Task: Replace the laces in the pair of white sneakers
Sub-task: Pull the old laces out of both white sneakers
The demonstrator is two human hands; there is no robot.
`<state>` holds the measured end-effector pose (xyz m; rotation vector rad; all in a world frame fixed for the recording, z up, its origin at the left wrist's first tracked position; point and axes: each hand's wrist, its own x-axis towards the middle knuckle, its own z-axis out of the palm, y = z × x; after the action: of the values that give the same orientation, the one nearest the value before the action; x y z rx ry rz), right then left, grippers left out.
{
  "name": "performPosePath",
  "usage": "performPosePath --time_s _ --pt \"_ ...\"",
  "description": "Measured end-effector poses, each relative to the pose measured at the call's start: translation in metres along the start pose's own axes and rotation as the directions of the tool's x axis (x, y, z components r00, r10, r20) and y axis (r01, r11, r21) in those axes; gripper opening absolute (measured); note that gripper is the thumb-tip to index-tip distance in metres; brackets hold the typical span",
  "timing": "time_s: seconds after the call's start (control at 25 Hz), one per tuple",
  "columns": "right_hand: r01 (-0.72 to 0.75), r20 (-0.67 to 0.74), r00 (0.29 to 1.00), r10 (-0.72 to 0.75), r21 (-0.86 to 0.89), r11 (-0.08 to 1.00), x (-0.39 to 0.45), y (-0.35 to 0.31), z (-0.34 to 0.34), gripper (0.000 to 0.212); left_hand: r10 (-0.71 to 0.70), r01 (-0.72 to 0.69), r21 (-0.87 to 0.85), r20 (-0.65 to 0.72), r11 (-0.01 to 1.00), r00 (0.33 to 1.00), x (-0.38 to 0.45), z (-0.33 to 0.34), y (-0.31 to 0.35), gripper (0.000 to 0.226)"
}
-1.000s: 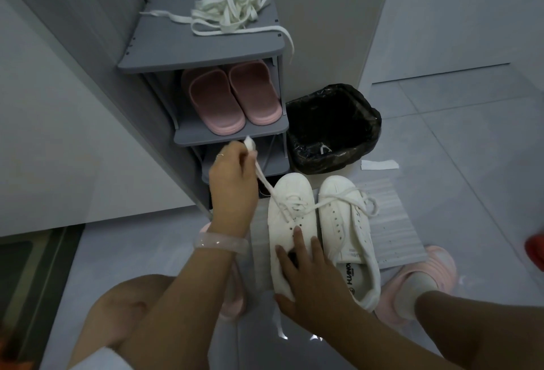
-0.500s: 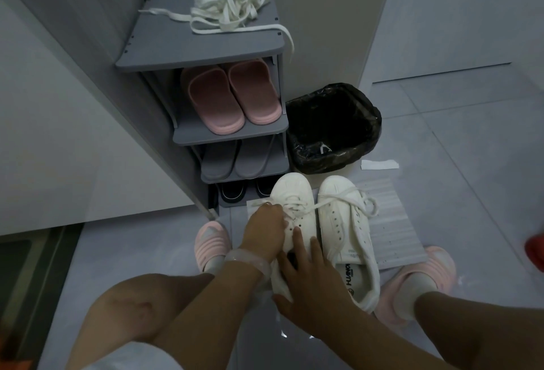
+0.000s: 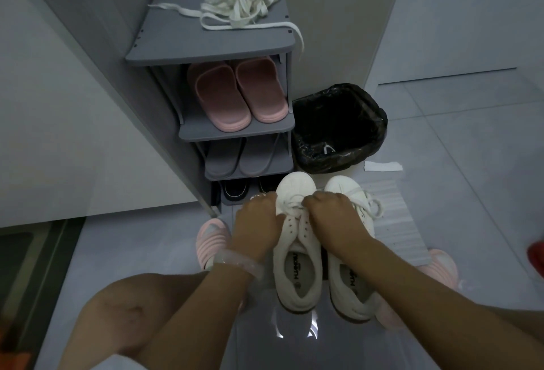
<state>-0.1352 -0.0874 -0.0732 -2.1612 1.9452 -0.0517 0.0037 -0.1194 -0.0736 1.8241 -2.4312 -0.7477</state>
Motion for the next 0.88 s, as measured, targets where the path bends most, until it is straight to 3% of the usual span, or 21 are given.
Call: performPosePath --time_s 0.12,0.2,0.44,0.52,0.56,0.64,0.72,0.8,0.88 --pt "-0.156 0.211 0.967 0.143 0.047 0.987 0.007 0.006 0.006 0.02 0.024 -0.018 -0.04 0.147 0.999 0.989 -0.007 0.009 0.006 0.038" --pt "-0.236 0.207 0.956 0.21 0.108 0.966 0.011 0.004 0.008 0.019 0.021 -0.014 -0.029 0.227 0.999 0.974 -0.014 0.016 0.013 0.043" --pt "-0.119 0.191 0.972 0.135 -0.089 0.989 0.024 -0.028 0.009 0.027 0.011 -0.014 0.018 0.17 1.0 0.985 -0.013 0.018 0.015 0.037" --pt "-0.216 0.264 0.944 0.2 0.032 0.976 0.033 -0.021 0.009 0.024 -0.031 0.012 0.087 0.215 0.996 0.976 -0.016 0.025 0.014 0.045" --pt "-0.308 0.319 0.917 0.24 0.184 0.933 0.038 -0.012 0.008 0.021 -0.055 0.025 0.127 0.244 0.992 0.968 -0.017 0.028 0.014 0.051" --pt "-0.466 0.48 0.844 0.239 0.438 0.768 0.043 0.006 0.0 0.019 -0.089 0.047 0.162 0.263 0.986 0.961 -0.019 0.032 0.016 0.056" --pt "-0.528 0.617 0.77 0.163 0.471 0.707 0.043 0.015 -0.009 0.02 -0.102 0.06 0.169 0.251 0.984 0.963 -0.02 0.032 0.018 0.055" --pt "-0.439 0.669 0.738 0.088 0.377 0.815 0.043 0.015 -0.016 0.028 -0.112 0.065 0.186 0.259 0.98 0.959 -0.019 0.032 0.018 0.055" --pt "-0.194 0.677 0.735 0.041 0.153 0.969 0.046 0.018 -0.025 0.031 -0.108 0.051 0.201 0.283 0.978 0.953 -0.019 0.035 0.015 0.057"
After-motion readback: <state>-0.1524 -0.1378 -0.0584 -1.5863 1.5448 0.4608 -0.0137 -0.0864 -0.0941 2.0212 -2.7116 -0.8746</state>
